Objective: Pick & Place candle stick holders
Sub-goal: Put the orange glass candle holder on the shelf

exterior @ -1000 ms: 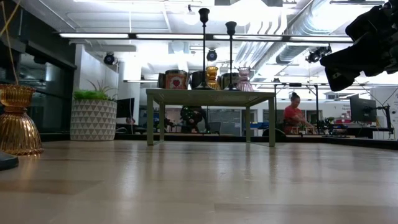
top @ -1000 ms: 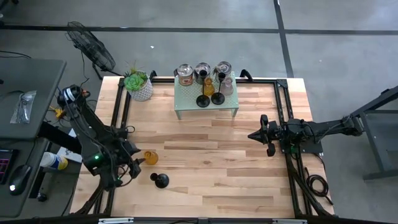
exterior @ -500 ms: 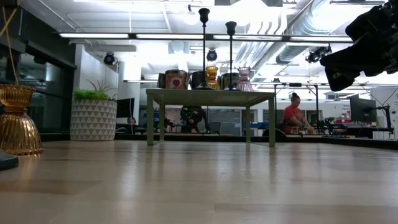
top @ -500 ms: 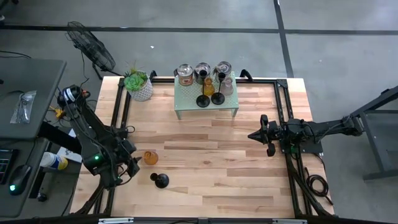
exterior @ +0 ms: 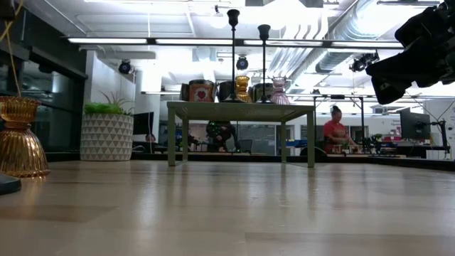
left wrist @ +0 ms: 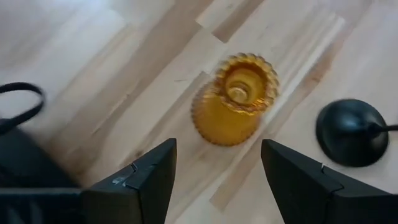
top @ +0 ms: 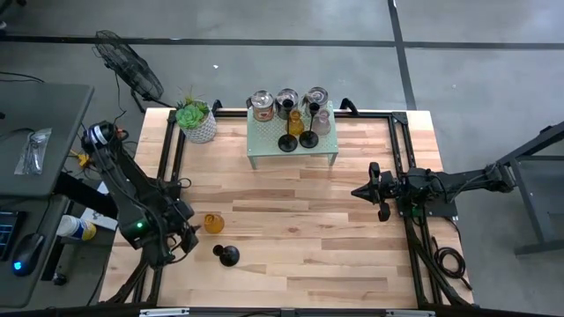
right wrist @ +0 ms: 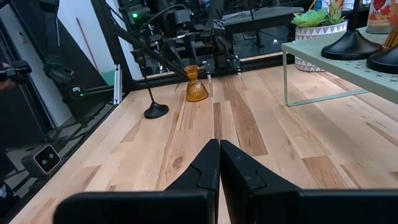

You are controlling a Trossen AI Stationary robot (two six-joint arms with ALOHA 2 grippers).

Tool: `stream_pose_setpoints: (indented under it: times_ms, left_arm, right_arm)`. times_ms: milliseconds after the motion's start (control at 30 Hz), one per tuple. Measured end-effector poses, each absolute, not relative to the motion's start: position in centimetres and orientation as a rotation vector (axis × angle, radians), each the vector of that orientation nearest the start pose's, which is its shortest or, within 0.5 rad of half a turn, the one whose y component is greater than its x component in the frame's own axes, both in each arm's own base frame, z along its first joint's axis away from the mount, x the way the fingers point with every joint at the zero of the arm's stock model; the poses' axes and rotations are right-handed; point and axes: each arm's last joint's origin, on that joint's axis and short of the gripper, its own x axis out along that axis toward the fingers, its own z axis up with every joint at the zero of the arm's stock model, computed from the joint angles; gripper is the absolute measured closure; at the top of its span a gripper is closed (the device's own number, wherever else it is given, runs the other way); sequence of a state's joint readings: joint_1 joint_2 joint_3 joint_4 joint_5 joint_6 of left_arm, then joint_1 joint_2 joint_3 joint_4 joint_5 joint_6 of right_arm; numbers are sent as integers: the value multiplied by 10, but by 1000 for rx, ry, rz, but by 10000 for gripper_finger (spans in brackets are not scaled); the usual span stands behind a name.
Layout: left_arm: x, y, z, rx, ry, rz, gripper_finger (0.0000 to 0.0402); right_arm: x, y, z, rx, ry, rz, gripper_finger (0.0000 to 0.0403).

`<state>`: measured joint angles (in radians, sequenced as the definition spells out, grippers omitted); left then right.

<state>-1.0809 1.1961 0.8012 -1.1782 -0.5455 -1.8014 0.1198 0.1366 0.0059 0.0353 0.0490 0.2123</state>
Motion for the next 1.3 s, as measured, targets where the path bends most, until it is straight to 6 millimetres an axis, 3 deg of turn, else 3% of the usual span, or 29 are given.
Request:
stream_pose_setpoints:
  times_ms: [133,333,500,800,1033,1300]
  left_arm:
    - [97,-148,207,-451,917,504,153]
    - [97,-150,189,-388,854,402,82]
    - [95,-144,172,-397,840,416,51]
    - [95,-138,159,-400,659,436,48]
    - [94,-133,154,-359,630,437,50]
    - [95,-135,148,-364,600,397,104]
  right_arm:
    - [105,11,158,204,102,61,400]
    - [105,11,158,204,102,61,400]
    - [105,11,158,204,103,60,400]
    - [105,11,158,204,103,60,400]
    - [105,11,158,204,103,60,400]
    - [105,11,158,204,103,60,400]
